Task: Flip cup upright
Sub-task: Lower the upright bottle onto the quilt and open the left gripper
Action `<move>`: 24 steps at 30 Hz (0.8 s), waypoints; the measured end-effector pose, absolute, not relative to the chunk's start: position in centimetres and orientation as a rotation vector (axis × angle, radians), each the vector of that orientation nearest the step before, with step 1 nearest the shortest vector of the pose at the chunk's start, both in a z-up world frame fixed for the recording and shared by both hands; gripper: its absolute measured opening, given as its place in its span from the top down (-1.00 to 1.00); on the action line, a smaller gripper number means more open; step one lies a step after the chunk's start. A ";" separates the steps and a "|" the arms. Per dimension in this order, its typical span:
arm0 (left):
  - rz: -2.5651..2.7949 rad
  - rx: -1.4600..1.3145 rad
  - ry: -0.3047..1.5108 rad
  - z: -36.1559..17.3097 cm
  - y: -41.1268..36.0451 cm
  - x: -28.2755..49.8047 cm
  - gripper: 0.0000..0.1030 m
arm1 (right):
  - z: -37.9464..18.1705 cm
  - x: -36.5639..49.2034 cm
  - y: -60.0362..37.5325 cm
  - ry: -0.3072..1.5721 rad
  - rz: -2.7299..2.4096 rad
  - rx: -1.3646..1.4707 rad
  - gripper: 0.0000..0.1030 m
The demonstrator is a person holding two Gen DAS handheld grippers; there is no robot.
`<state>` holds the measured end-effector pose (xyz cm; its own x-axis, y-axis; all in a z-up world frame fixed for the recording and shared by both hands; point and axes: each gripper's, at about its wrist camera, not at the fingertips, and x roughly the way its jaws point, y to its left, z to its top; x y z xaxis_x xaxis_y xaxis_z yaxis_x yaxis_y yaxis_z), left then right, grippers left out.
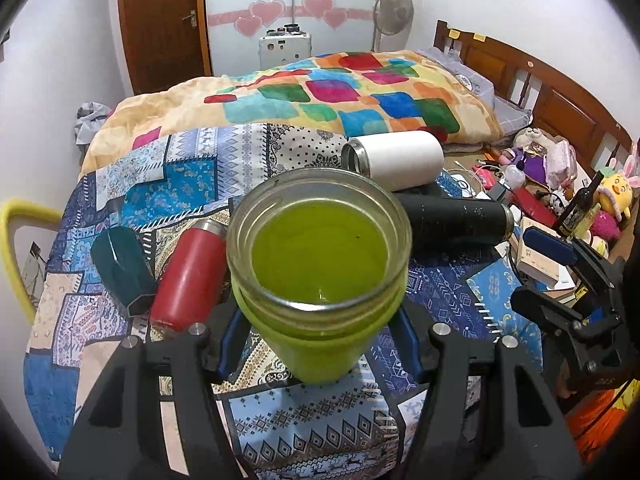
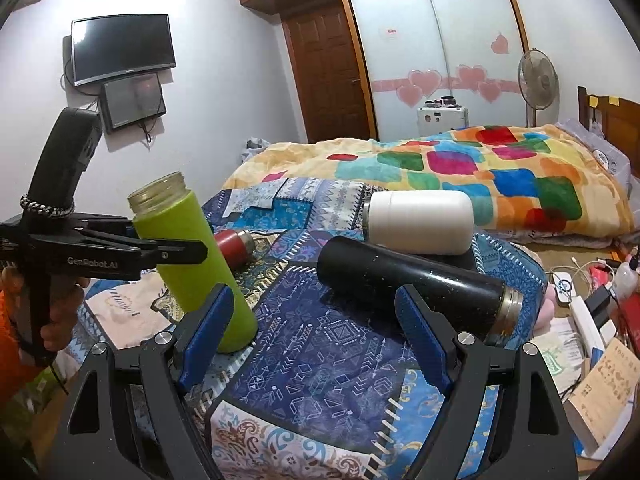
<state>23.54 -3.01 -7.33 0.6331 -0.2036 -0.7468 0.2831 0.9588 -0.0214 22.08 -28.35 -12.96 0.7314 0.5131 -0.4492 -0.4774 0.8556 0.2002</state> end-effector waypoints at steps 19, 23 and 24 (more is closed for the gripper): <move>-0.238 0.061 0.732 -5.4 -0.9 18.7 -0.25 | -10.1 19.3 -27.2 0.454 0.548 0.063 -0.57; -0.223 0.042 0.664 -3.7 0.0 16.0 -0.25 | -8.5 17.5 -26.9 0.409 0.543 0.062 -0.57; -0.217 0.040 0.647 -3.3 0.2 15.3 -0.25 | -8.1 16.9 -26.9 0.397 0.542 0.062 -0.57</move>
